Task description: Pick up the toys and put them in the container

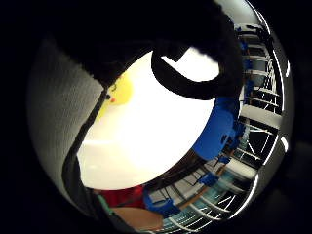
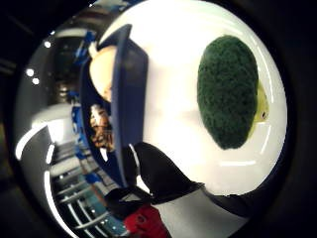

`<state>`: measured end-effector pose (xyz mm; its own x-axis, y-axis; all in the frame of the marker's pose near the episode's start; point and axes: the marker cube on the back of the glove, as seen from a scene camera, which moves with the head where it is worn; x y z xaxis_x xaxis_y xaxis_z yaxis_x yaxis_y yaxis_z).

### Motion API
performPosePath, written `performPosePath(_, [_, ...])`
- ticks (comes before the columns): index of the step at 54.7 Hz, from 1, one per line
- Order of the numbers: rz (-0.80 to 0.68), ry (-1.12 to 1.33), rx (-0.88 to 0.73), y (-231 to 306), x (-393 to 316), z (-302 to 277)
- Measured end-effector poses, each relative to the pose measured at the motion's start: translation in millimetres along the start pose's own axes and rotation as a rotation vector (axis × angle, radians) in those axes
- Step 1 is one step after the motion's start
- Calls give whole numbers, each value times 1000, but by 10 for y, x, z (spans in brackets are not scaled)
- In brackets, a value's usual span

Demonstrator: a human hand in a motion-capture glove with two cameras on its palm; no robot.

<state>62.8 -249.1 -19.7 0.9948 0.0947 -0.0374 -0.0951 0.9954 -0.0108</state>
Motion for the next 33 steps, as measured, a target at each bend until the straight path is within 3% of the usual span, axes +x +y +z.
performPosePath(15, [26,12,-112,-219,102,517])
performPosePath(33, [27,49,-153,-203,38,617])
